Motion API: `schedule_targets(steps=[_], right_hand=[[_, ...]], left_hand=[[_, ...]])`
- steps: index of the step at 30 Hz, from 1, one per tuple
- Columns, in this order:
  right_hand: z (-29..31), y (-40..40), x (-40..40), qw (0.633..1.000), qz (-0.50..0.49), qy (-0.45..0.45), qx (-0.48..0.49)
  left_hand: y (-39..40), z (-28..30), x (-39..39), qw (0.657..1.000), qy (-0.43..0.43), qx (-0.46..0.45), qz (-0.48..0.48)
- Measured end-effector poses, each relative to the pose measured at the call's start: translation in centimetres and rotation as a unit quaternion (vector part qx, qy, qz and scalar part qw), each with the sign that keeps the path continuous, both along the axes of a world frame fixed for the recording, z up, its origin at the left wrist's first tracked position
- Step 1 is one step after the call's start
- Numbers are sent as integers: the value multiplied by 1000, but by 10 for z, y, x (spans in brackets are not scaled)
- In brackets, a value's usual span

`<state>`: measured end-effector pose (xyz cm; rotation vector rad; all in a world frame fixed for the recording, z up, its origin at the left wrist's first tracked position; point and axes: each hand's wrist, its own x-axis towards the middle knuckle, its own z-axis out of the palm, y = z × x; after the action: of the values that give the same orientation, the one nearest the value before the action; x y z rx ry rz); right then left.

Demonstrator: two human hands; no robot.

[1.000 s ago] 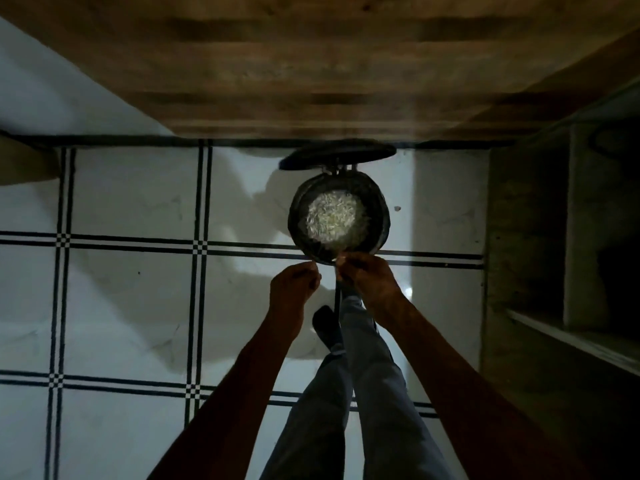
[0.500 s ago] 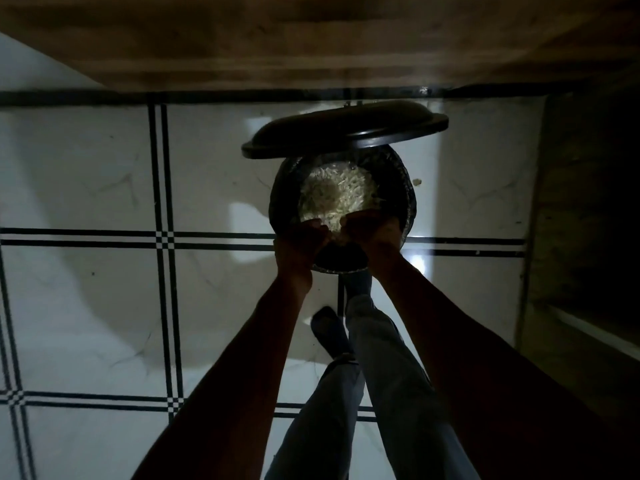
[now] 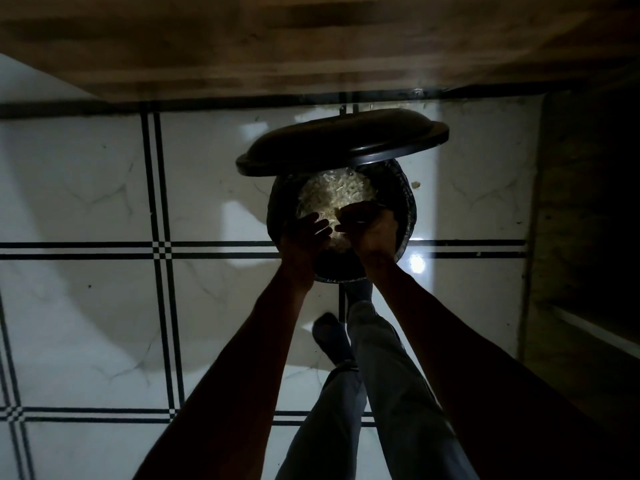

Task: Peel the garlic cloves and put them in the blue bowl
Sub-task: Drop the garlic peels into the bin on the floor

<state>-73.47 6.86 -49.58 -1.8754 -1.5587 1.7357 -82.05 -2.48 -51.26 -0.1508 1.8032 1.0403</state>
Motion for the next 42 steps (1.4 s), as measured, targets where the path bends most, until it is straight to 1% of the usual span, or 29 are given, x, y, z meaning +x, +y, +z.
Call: schedule_targets(steps=[1, 2, 3, 5, 6, 8, 10, 11, 12, 14, 15, 17, 18, 19, 20, 22, 23, 24, 25, 27, 28, 30, 31, 34, 37, 39, 42], right_hand=[[0, 1, 0, 1000, 21, 8, -1], [-3, 2, 1, 1000, 31, 3, 2], [-1, 2, 0, 999, 41, -6, 0], [0, 4, -3, 999, 51, 3, -14], [6, 4, -4, 998, 56, 8, -2], [17, 1, -4, 997, 63, 12, 33], [25, -2, -4, 997, 48, 24, 64], [25, -6, -3, 996, 55, 29, 63], [25, -9, -2, 995, 76, 39, 48], [12, -13, 3, 990, 134, 36, -17], [6, -11, 4, 989, 135, 30, -51], [9, -3, 7, 990, 96, 5, -106], [16, 0, 6, 991, 77, -4, -105], [23, 2, 4, 994, 73, 2, -80], [25, 3, 5, 994, 92, 25, -60], [24, 2, 13, 978, 185, 50, -87], [20, 4, 19, 970, 217, 26, -104], [14, 10, 25, 972, 200, 6, -126], [10, 17, 32, 978, 158, -4, -140], [17, 27, 42, 990, 88, 5, -107], [25, 29, 45, 993, 80, 12, -89], [43, 27, 54, 995, 53, 52, -62], [54, 25, 61, 996, 31, 65, -48], [90, 29, 89, 997, -29, 72, 0], [156, 39, 127, 994, -68, 78, 40], [211, 40, 162, 991, -75, 71, 85], [301, 32, 229, 988, -75, 36, 133]], left_hand=[[1, -2, 2, 995, -90, 43, 25], [2, 0, 3, 990, -123, 46, 45], [6, 1, 3, 990, -126, 32, 55], [15, 6, 0, 991, -117, -2, 68], [18, 9, 0, 990, -121, -15, 69], [19, 9, 4, 988, -138, 7, 75], [22, 13, 6, 982, -153, 20, 106], [26, 17, 6, 978, -170, 21, 122], [31, 20, 6, 971, -190, 31, 141], [40, 25, 3, 962, -207, 48, 171], [40, 24, 2, 965, -196, 53, 164], [39, 24, -1, 969, -186, 70, 149], [40, 26, -1, 968, -188, 84, 146], [42, 29, -1, 967, -189, 78, 150], [45, 35, 0, 969, -185, 66, 151], [51, 43, 7, 968, -193, 61, 150], [52, 46, 8, 969, -190, 70, 145], [52, 51, 9, 970, -188, 79, 136], [47, 54, 10, 969, -188, 97, 127], [37, 62, 11, 969, -176, 135, 111], [32, 64, 12, 973, -162, 131, 98], [28, 75, 13, 988, -122, 91, 18], [30, 84, 16, 990, -111, 78, -30], [39, 128, 30, 987, -106, 58, -108], [52, 194, 65, 988, -62, 61, -129], [59, 241, 90, 984, -25, 89, -151], [69, 310, 127, 967, 29, 145, -206]])
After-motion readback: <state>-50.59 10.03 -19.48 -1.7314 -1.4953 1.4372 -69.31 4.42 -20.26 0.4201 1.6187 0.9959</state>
